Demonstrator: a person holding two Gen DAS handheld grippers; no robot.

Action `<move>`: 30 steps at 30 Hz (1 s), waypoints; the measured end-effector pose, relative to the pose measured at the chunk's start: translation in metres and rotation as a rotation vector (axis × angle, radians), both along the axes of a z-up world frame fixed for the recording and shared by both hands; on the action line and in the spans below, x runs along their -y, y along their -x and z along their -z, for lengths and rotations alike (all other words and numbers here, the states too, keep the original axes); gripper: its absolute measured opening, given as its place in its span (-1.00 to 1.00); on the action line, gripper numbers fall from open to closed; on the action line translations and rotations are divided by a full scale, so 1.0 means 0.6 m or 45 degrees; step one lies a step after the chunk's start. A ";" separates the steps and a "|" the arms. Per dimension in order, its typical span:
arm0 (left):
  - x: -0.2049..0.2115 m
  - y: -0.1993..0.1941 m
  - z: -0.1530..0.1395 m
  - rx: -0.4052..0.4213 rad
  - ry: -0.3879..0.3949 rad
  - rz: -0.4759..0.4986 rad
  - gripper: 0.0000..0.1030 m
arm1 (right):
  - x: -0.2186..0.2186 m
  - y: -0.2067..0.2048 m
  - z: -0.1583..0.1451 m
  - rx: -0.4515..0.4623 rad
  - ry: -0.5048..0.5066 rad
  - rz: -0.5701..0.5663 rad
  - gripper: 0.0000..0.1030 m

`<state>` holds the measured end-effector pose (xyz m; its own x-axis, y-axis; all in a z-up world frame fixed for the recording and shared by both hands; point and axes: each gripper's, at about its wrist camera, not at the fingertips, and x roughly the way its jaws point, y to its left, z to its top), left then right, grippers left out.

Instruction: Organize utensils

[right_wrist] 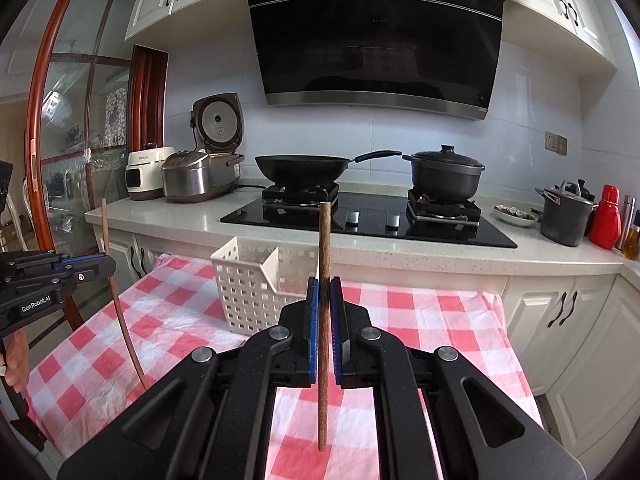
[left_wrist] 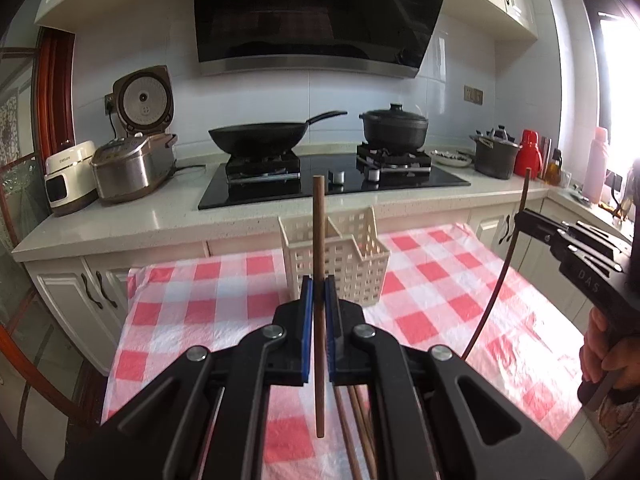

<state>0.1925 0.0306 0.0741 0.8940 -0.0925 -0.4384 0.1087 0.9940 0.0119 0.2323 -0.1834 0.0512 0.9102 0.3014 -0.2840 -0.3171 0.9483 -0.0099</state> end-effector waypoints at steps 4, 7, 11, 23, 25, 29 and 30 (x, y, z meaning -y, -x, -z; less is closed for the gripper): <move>0.000 -0.037 -0.034 0.056 0.037 -0.013 -0.89 | -0.012 -0.037 -0.023 0.029 -0.022 -0.001 -0.86; -0.006 -0.068 -0.065 0.091 0.081 -0.022 -0.89 | -0.024 -0.063 -0.043 0.060 -0.031 -0.002 -0.86; -0.012 -0.100 -0.114 0.173 0.106 -0.053 -0.89 | -0.034 -0.096 -0.077 0.116 -0.069 0.001 -0.86; 0.002 -0.209 -0.227 0.342 0.077 -0.107 -0.89 | -0.080 -0.190 -0.142 0.182 -0.103 -0.040 -0.86; 0.004 -0.228 -0.222 0.344 0.082 -0.118 -0.89 | -0.090 -0.206 -0.140 0.182 -0.110 -0.054 -0.86; 0.003 -0.270 -0.186 0.289 0.109 -0.141 -0.89 | -0.113 -0.240 -0.123 0.137 -0.088 -0.084 -0.86; 0.002 -0.283 -0.172 0.266 0.105 -0.146 -0.89 | -0.119 -0.249 -0.117 0.120 -0.076 -0.091 -0.86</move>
<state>0.3622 0.0295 0.1773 0.9711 -0.0131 -0.2385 -0.0011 0.9982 -0.0595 0.3814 -0.1121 0.1213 0.9075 0.3804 -0.1781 -0.3844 0.9231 0.0129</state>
